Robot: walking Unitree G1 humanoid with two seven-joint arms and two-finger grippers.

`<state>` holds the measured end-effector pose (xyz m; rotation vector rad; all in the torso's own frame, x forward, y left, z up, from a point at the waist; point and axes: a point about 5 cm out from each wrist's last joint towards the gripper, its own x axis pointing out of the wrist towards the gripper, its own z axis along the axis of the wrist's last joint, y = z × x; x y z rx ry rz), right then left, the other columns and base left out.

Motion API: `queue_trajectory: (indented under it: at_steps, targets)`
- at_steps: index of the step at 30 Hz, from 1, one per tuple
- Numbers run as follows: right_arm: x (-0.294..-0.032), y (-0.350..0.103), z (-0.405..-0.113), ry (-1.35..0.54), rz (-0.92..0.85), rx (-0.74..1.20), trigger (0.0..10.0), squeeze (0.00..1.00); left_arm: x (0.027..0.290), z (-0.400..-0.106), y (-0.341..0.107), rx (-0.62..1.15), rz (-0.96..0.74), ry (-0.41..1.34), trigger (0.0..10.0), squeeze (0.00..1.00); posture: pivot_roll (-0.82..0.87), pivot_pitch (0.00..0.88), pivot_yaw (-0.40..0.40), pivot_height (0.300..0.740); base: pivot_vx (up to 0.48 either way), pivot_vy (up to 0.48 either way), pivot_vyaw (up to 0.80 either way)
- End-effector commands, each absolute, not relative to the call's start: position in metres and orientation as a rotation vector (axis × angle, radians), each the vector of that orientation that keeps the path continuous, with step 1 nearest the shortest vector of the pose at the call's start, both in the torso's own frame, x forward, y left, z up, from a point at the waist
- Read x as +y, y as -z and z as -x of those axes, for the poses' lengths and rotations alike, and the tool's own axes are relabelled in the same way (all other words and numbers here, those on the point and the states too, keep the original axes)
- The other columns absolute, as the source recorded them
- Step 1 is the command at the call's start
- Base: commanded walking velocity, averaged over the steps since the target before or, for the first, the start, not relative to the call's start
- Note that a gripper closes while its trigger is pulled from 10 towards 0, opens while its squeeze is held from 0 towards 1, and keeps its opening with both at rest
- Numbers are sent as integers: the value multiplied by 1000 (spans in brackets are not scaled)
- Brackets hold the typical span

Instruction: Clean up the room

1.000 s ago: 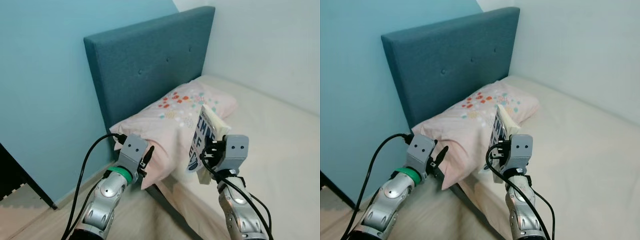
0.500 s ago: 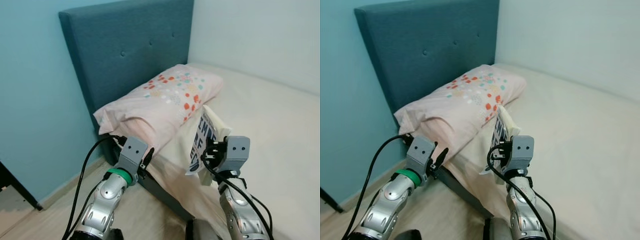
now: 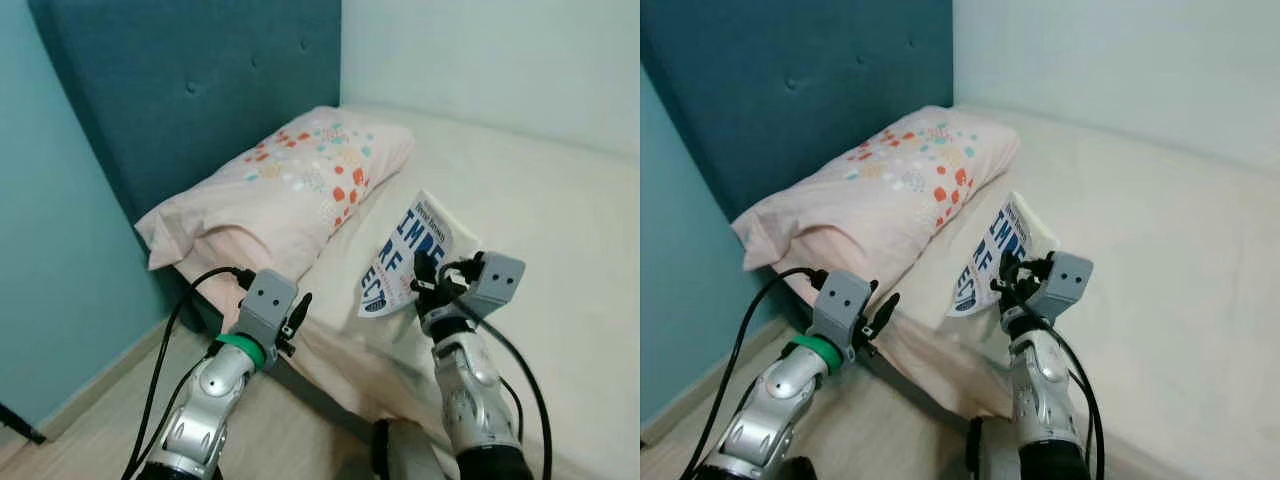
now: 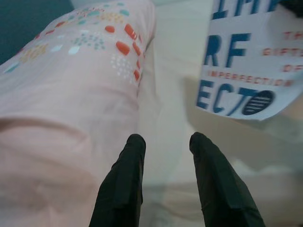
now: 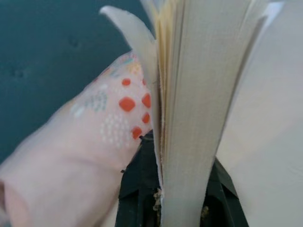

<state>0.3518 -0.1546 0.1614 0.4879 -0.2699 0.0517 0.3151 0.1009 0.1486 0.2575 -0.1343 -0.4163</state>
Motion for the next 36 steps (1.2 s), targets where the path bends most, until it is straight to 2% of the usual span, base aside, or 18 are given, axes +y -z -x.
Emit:
queue_trajectory:
  at_steps: [1,5,8,14,20,21,22,23,29,31,32,36]
  targets:
    - [-155,-165,-357,-60,-569,-291,10000,0,101,-311,-149,-135,-254,452,10000,0,-96,105,82,526,0,0,0]
    - [-159,-167,-374,-43,-804,-259,10000,0,101,-306,-159,-164,-244,506,10000,0,-57,148,80,526,0,0,0]
    - [-162,-172,-382,-46,-906,-270,10000,0,102,-302,-162,-165,-230,512,10000,0,-50,161,81,526,0,0,0]
    - [-167,-169,-389,-22,-855,-243,10000,0,100,-291,-156,-138,-223,526,10000,0,-32,189,85,526,0,0,0]
    - [-174,-130,-384,122,-768,-22,10000,16,99,-282,-155,-122,-212,535,10000,0,-23,220,83,526,0,0,0]
    - [-176,-120,-381,166,-761,34,10000,663,99,-282,-155,-119,-211,534,10000,0,-24,223,82,526,0,0,0]
    - [-176,-115,-380,193,-756,67,10000,663,100,-282,-155,-116,-210,533,10000,0,-24,223,82,526,0,0,0]
    - [-175,-107,-377,203,-713,115,10000,1000,100,-282,-155,-113,-208,529,10000,0,-27,227,81,526,0,0,0]
    - [-174,-103,-376,188,-691,137,10000,1000,100,-282,-155,-109,-206,527,10000,0,-37,224,80,526,0,0,0]
    - [-171,-103,-376,159,-630,157,10000,1000,99,-281,-155,-104,-205,527,10000,0,-48,222,79,526,0,0,0]
    - [-169,-100,-374,132,-570,179,10000,0,99,-282,-155,-103,-204,528,10000,0,-57,220,77,526,0,0,0]
    - [-171,-91,-367,108,-513,208,10000,0,97,-283,-156,-102,-200,531,10000,0,-76,217,74,526,0,0,0]
